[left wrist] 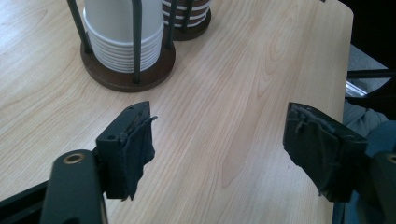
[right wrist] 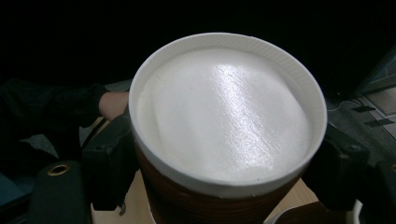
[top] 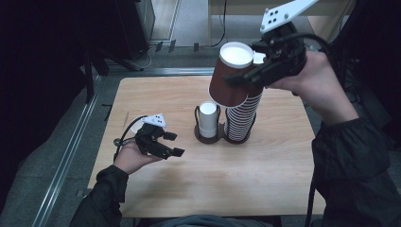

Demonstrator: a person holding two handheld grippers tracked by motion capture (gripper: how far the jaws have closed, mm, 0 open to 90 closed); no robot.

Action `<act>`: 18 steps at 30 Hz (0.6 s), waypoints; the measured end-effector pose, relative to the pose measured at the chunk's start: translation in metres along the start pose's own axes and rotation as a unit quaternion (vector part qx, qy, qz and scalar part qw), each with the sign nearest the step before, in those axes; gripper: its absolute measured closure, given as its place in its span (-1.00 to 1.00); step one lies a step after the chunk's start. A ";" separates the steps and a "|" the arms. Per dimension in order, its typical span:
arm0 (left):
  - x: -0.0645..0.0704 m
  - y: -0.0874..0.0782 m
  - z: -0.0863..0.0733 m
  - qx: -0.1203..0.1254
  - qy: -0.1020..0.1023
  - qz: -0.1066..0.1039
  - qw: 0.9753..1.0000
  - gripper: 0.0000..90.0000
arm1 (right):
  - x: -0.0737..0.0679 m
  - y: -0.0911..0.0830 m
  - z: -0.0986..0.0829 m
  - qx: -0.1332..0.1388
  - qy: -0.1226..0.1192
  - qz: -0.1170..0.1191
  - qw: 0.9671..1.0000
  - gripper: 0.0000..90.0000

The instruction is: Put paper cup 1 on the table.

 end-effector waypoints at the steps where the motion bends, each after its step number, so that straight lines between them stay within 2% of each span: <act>1: 0.001 0.000 0.000 -0.001 0.002 0.000 1.000 -0.49 | -0.003 0.003 -0.004 0.000 -0.001 0.004 1.000 -0.54; 9: 0.005 0.002 0.003 0.001 0.008 -0.007 1.000 -0.54 | -0.025 0.019 -0.036 0.015 -0.004 0.028 0.999 -0.54; 15: 0.009 0.004 0.004 0.001 0.011 -0.016 1.000 -0.58 | -0.034 0.036 -0.067 0.006 0.012 0.040 0.999 -0.54; 18: 0.010 0.005 0.005 0.003 0.015 -0.015 1.000 -0.58 | -0.036 0.045 -0.081 0.001 0.006 0.043 0.999 -0.54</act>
Point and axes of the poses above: each handheld gripper's, and its own axes: y roughly forward along the jaws, z roughly out of its top, x roughly to its right, the point moved 9 cm from there along y, roughly forward along the jaws, and after that the axes turned 8 degrees about -z, right-handed, at the moved point
